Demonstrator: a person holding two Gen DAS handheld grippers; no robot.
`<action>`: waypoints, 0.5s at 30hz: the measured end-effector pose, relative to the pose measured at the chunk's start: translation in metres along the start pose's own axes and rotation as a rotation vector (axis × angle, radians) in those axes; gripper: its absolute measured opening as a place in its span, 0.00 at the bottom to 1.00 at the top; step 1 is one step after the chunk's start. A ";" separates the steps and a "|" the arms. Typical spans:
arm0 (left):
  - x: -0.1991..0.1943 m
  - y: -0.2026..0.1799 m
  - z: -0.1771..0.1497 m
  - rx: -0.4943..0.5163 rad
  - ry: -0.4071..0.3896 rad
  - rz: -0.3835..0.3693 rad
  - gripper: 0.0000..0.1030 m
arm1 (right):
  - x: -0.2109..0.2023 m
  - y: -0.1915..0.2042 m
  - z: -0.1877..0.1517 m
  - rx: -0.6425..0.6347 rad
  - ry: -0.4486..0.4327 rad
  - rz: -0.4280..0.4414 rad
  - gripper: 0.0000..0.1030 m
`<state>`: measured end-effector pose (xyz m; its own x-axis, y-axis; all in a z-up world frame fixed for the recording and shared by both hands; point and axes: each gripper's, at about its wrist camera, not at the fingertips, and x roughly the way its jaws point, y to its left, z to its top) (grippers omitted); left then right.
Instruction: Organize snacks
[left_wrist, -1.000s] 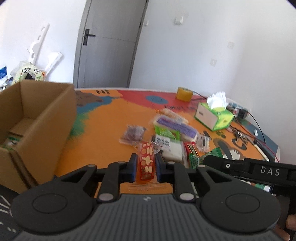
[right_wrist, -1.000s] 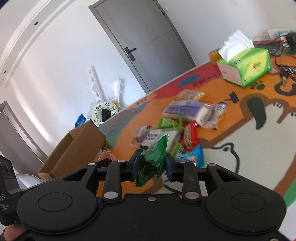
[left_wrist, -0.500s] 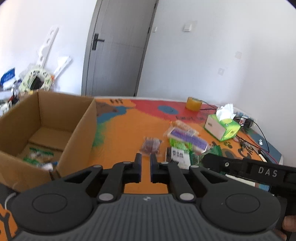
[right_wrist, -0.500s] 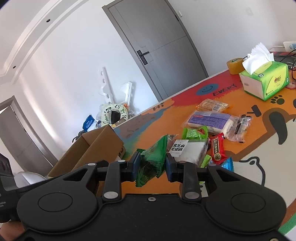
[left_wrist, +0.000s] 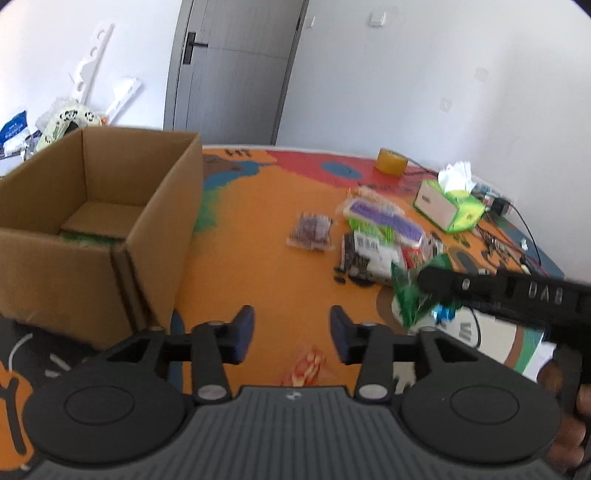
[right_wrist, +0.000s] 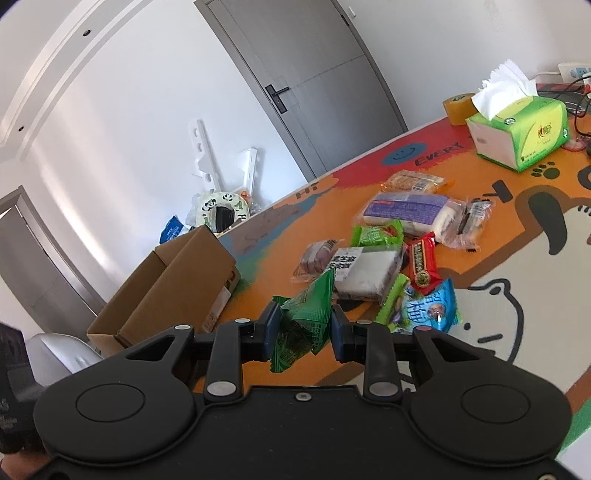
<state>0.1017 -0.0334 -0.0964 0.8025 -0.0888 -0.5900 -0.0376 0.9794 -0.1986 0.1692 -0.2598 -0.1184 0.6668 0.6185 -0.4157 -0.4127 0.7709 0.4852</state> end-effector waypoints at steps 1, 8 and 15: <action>0.000 0.001 -0.003 -0.001 0.009 -0.003 0.45 | 0.000 -0.001 0.000 0.003 0.000 -0.002 0.29; 0.003 0.002 -0.022 0.010 0.048 -0.005 0.45 | 0.001 -0.006 -0.004 0.019 0.006 -0.011 0.29; 0.010 -0.002 -0.027 0.044 0.027 0.027 0.18 | 0.005 -0.008 -0.010 0.023 0.025 -0.015 0.29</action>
<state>0.0935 -0.0409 -0.1231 0.7850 -0.0664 -0.6159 -0.0325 0.9885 -0.1479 0.1700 -0.2609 -0.1318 0.6571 0.6107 -0.4419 -0.3879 0.7766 0.4964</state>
